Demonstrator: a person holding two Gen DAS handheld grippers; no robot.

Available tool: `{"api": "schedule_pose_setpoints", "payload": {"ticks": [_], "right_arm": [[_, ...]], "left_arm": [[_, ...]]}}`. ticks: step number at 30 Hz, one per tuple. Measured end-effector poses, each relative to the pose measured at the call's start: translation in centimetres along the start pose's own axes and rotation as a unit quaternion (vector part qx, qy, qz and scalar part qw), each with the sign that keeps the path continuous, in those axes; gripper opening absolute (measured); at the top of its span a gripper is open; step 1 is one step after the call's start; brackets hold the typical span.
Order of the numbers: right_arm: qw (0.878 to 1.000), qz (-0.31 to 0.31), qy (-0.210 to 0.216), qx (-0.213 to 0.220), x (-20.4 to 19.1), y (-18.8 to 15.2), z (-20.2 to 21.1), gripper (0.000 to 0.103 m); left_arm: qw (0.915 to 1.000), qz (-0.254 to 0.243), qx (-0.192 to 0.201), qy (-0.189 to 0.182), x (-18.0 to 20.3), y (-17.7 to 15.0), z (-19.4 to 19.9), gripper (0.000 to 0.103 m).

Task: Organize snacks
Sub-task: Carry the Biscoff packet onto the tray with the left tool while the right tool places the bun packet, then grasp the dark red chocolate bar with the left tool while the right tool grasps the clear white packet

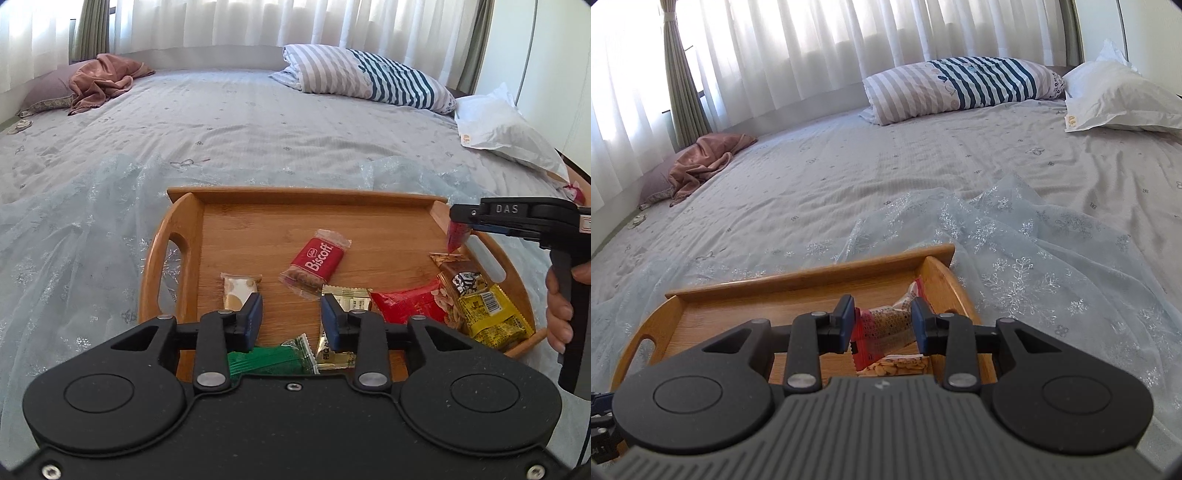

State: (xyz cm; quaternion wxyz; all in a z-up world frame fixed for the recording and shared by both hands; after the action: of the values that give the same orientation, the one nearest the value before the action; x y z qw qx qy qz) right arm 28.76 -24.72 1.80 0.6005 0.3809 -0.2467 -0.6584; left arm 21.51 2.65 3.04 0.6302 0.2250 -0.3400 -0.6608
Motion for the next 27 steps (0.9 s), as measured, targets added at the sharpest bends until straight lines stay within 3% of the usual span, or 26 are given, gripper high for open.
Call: {"api": "schedule_pose_setpoints", "payload": {"ticks": [6, 9, 15, 18, 22, 27], "right_arm": [[1.000, 0.021, -0.002, -0.002, -1.1, -0.1, -1.2, 0.038], [1.000, 0.022, 0.003, -0.015, -1.4, -0.4, -1.8, 0.032], [1.000, 0.005, 0.019, 0.000, -0.7, -0.9, -0.6, 0.038], [0.999, 0.029, 0.018, 0.014, -1.0, -1.5, 1.1, 0.051], [0.998, 0.053, 0.028, 0.025, -1.3, -2.7, 3.6, 0.057], [0.995, 0.079, 0.041, 0.038, -1.7, -4.7, 6.9, 0.063]], "left_arm": [[1.0000, -0.003, -0.004, -0.003, 0.4, -0.1, -0.5, 0.035], [1.0000, -0.006, -0.004, -0.001, 0.6, -0.2, -0.7, 0.037], [0.9999, -0.014, 0.002, 0.003, 0.7, -0.4, 0.0, 0.051], [0.9998, -0.017, 0.006, 0.004, 0.8, -0.7, 0.9, 0.060], [0.9997, -0.021, 0.014, -0.005, 1.0, -1.5, 2.5, 0.071], [0.9992, -0.032, 0.020, -0.014, 1.3, -3.1, 4.9, 0.074]]}}
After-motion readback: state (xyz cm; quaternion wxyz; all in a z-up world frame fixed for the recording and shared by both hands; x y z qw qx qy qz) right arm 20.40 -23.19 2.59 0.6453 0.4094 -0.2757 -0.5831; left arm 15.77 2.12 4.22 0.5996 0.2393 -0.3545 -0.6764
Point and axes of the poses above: each gripper's, at about its wrist camera, not at the fingertips, and z roughly against the way its jaws point, x to its right, y to its top, the point moved 1 cm from there along -z, roughly the way its jaws point, and after that the axes turned 1 degree about z, right-handed, at the moved point
